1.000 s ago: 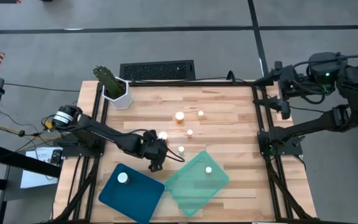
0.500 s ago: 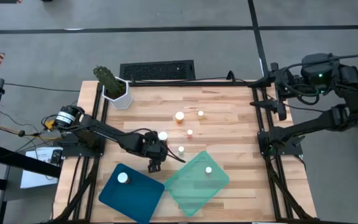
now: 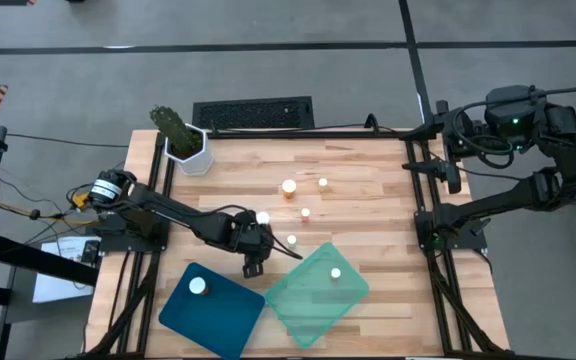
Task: Pick and place medicine bottles into bin by pill shape (circle, oval)
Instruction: Put the big orange pill bottle into the blue bin
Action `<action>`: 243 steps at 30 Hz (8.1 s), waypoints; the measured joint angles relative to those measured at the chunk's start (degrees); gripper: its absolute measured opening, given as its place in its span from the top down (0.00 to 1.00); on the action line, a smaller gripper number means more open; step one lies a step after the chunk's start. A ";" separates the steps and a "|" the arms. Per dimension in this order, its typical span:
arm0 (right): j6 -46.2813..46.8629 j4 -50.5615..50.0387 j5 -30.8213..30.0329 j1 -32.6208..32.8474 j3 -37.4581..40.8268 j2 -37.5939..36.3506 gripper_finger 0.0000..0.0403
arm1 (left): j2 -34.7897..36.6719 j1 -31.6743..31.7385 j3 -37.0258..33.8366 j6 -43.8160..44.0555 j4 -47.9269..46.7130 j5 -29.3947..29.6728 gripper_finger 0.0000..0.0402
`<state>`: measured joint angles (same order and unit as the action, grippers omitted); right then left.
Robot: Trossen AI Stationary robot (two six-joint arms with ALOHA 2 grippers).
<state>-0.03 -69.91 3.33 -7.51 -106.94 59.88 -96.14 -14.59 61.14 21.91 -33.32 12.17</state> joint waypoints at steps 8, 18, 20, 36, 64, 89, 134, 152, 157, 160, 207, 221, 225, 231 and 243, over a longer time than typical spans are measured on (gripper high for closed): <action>-0.61 -0.11 -0.26 0.00 0.00 0.00 0.20 | 4.64 -3.10 8.15 7.26 -10.51 0.04 0.51; -1.69 -0.58 -0.26 0.00 -0.04 0.00 0.20 | 15.49 -19.35 10.58 31.90 -17.32 3.16 0.46; -1.68 -0.58 -0.26 0.00 -0.04 0.00 0.20 | 15.80 -23.36 10.56 37.35 -18.27 2.64 0.48; -1.49 -0.52 -0.33 -0.02 -0.04 0.04 0.19 | 7.36 -45.70 10.47 70.93 -23.66 3.32 0.47; -0.33 -0.42 -0.42 -0.02 -0.04 0.15 0.19 | 2.27 -49.29 3.36 81.25 -28.25 3.27 0.46; -0.45 -0.39 -0.42 -0.02 -0.04 0.15 0.19 | 2.27 -49.35 2.34 80.34 -27.14 5.06 0.46; -3.29 -0.42 -0.39 -0.03 -0.04 0.04 0.19 | 4.72 -47.30 8.20 84.10 -31.84 3.32 0.26; -3.23 -0.40 -0.39 -0.03 -0.04 0.04 0.19 | 4.76 -13.03 11.09 39.34 -27.71 24.54 0.26; -3.00 -0.39 -0.39 -0.02 -0.04 0.04 0.19 | 4.83 1.31 7.46 16.06 -14.28 18.35 0.26; -2.96 -0.39 -0.38 -0.03 -0.04 0.04 0.19 | 5.33 7.97 5.11 6.50 -4.47 9.58 0.26; -1.97 -2.10 -0.39 -0.11 -0.04 -1.16 0.19 | -0.44 17.79 0.39 -12.23 0.75 -8.04 0.48; -3.13 -2.10 -0.40 -0.11 -0.04 -1.14 0.19 | -0.04 15.93 4.02 -6.64 -1.87 -10.88 0.48; -3.04 -2.12 -0.39 -0.09 -0.04 -1.14 0.19 | 1.20 12.95 7.88 -3.70 -4.60 -11.64 0.49; -3.04 -2.26 -0.40 -0.09 -0.04 -1.14 0.19 | 7.01 4.56 12.14 5.94 -11.03 -8.77 0.43; -3.02 -4.04 -0.39 -0.09 -0.04 -1.14 0.19 | 12.61 -22.57 13.95 38.41 -20.43 7.22 0.42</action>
<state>-3.05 -73.95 2.94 -7.60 -106.98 58.74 -83.53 -37.16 75.09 60.32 -53.76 19.39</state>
